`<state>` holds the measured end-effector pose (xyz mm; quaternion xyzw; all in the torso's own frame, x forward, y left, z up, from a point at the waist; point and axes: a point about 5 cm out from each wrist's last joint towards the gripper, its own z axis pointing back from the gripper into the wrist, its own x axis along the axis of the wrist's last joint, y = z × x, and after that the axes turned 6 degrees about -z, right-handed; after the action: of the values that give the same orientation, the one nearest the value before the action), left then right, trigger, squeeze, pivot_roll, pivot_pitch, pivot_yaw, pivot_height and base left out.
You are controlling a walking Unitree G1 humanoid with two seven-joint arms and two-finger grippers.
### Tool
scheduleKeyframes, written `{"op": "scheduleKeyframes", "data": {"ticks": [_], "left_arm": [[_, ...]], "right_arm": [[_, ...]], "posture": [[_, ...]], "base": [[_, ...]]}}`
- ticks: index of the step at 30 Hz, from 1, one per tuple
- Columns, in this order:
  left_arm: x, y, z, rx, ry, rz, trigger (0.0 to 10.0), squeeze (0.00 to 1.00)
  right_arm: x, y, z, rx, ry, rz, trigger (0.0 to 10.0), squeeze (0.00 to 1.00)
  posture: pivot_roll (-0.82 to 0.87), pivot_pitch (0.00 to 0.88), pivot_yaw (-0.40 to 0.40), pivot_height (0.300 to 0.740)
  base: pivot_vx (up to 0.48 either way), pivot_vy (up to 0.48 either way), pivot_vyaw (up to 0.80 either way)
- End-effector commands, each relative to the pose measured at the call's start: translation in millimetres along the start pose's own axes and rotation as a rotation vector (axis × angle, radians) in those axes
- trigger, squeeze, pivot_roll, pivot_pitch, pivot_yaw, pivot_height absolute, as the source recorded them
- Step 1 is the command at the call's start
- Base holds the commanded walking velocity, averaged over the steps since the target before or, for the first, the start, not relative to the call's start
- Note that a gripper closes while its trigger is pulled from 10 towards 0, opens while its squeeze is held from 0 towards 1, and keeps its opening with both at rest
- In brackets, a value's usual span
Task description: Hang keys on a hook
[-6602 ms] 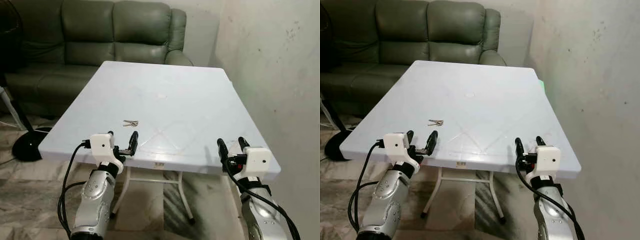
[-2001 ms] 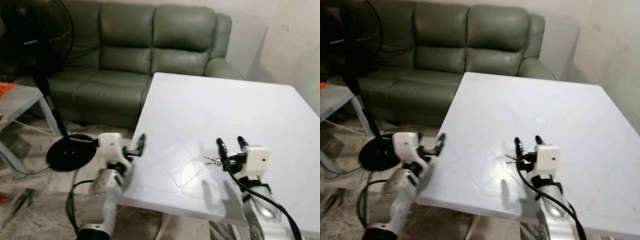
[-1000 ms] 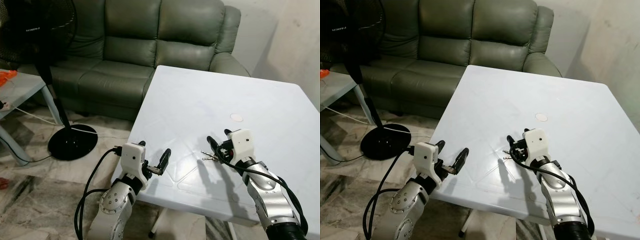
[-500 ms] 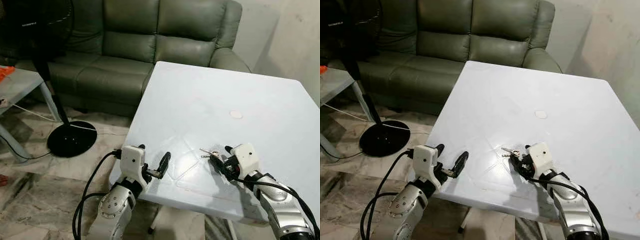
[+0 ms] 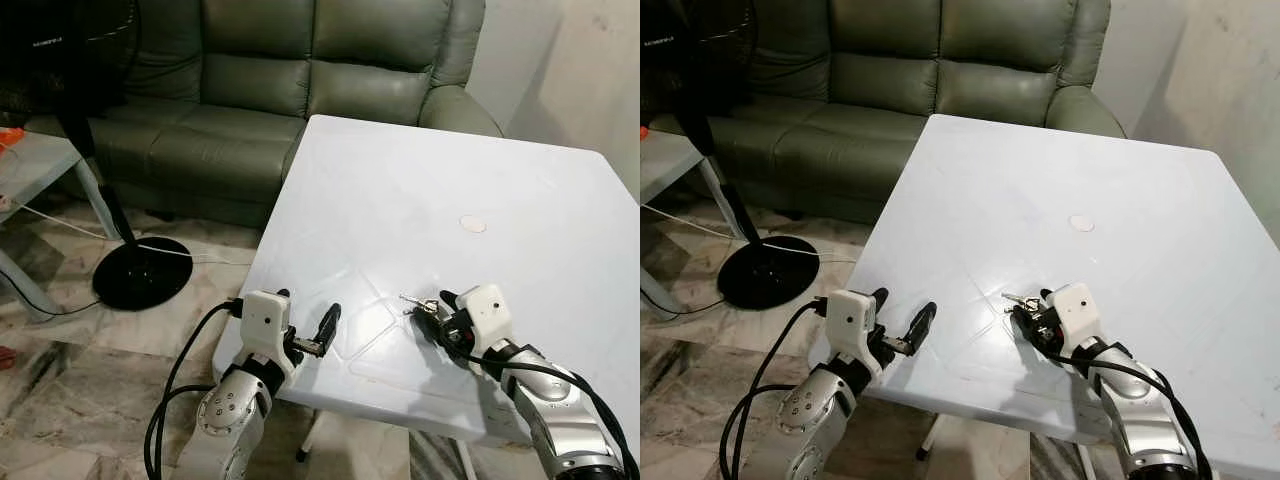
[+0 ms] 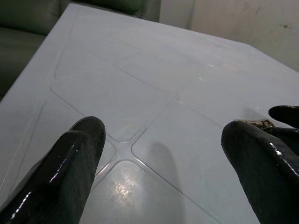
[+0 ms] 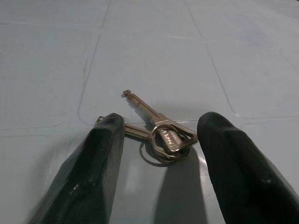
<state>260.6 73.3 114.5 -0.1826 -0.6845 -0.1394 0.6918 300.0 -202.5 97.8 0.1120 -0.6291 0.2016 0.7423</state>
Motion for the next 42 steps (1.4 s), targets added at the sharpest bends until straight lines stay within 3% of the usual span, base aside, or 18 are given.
{"op": "scheduleKeyframes", "data": {"ticks": [1, 2, 4, 5, 6, 7, 8, 9, 10, 11, 12, 31, 32, 35, 36, 37, 38, 42], "left_arm": [[3, -4.4, -0.3, 0.0, -0.012, 0.022, 10.0, 0.0], [3, -3.9, 0.2, 0.003, -0.011, 0.02, 10.0, 0.0], [3, -3.8, 0.0, 0.005, -0.01, 0.02, 10.0, 0.0], [3, -3.8, -0.3, 0.007, -0.011, 0.021, 10.0, 0.0], [4, -3.8, -0.3, 0.008, -0.012, 0.022, 10.0, 0.0], [4, -3.7, -0.2, 0.009, -0.012, 0.021, 10.0, 0.0], [4, -3.7, -0.3, 0.011, -0.012, 0.023, 10.0, 0.0], [4, -3.7, -0.4, 0.012, -0.012, 0.024, 10.0, 0.0], [4, -3.8, -0.5, 0.012, -0.012, 0.024, 10.0, 0.0], [4, -3.8, -0.7, 0.014, -0.011, 0.025, 10.0, 0.0], [4, -3.8, -0.8, 0.015, -0.011, 0.025, 10.0, 0.0], [5, -4.3, -2.0, 0.017, -0.018, 0.039, 10.0, 0.0], [5, -4.3, -2.1, 0.018, -0.018, 0.041, 10.0, 0.0], [5, -4.5, -2.4, 0.017, -0.019, 0.041, 10.0, 0.0], [5, -4.7, -2.4, 0.017, -0.019, 0.043, 10.0, 0.0], [5, -4.8, -2.4, 0.017, -0.02, 0.045, 10.0, 0.0], [5, -5.1, -2.4, 0.017, -0.019, 0.047, 10.0, 0.0], [5, -5.8, -2.5, 0.015, -0.019, 0.051, 10.0, 0.0]], "right_arm": [[3, 2.1, 0.3, 0.017, -0.001, 0.005, 7.5, 0.0], [4, 2.2, -0.4, 0.015, -0.001, 0.008, 9.9, 0.0], [4, 1.7, -0.8, 0.014, 0.001, 0.007, 9.6, 0.0], [4, 0.9, -0.9, 0.009, 0.003, 0.01, 10.0, 0.0], [4, 0.8, -1.0, 0.011, 0.003, 0.012, 8.9, 0.0], [4, 0.7, -1.2, 0.01, 0.006, 0.011, 8.9, 0.0], [3, -0.7, -1.1, -0.007, 0.014, 0.001, 6.4, 0.0], [3, -1.4, -1.2, -0.015, 0.018, -0.003, 6.4, 0.0], [3, -1.8, -1.2, -0.018, 0.021, -0.005, 4.9, 0.0], [3, -2.6, -1.4, -0.019, 0.021, -0.004, 4.7, 0.0], [3, -3.0, -1.5, -0.021, 0.021, -0.008, 0.0, 0.0], [3, -8.9, 0.1, -0.078, 0.009, -0.005, 0.0, 0.0], [3, -9.2, -0.1, -0.081, 0.011, -0.001, 0.7, 0.0], [5, -11.1, -0.6, -0.104, 0.001, 0.007, 0.7, 0.0], [5, -11.6, -0.7, -0.107, 0.0, 0.007, 1.3, 0.0], [5, -11.9, -0.9, -0.11, -0.001, 0.007, 1.3, 0.0], [6, -12.2, -1.0, -0.111, -0.006, 0.004, 0.0, 0.0], [6, -14.0, -1.1, -0.128, -0.008, -0.002, 0.0, 0.0]], "posture": [[0.02, 0.139, -0.066, 0.74], [0.02, 0.139, -0.066, 0.74], [0.02, 0.142, -0.069, 0.74], [0.02, 0.142, -0.07, 0.74], [0.02, 0.142, -0.07, 0.74], [0.02, 0.142, -0.07, 0.74], [0.02, 0.142, -0.071, 0.74], [0.02, 0.142, -0.072, 0.74], [0.02, 0.142, -0.072, 0.74], [0.02, 0.142, -0.072, 0.74], [0.02, 0.142, -0.072, 0.74], [0.02, 0.135, -0.066, 0.74], [0.02, 0.135, -0.066, 0.74], [0.02, 0.134, -0.066, 0.74], [0.02, 0.134, -0.066, 0.74], [0.02, 0.134, -0.066, 0.74], [0.02, 0.134, -0.066, 0.74], [0.02, 0.125, -0.067, 0.74]], "base": [[0.0, 0.0, 0.0], [0.0, 0.0, 0.0], [0.0, 0.0, 0.0], [0.0, 0.0, 0.0], [0.0, 0.0, 0.0], [0.0, 0.0, 0.0], [0.0, 0.0, 0.0], [0.0, 0.0, 0.0], [0.0, 0.0, 0.0], [0.0, 0.0, 0.0], [0.0, 0.0, 0.0], [0.0, 0.0, 0.0], [0.0, 0.0, 0.0], [0.0, 0.0, 0.0], [0.0, 0.0, 0.0], [0.0, 0.0, 0.0], [0.0, 0.0, 0.0], [0.0, 0.0, 0.0]]}}
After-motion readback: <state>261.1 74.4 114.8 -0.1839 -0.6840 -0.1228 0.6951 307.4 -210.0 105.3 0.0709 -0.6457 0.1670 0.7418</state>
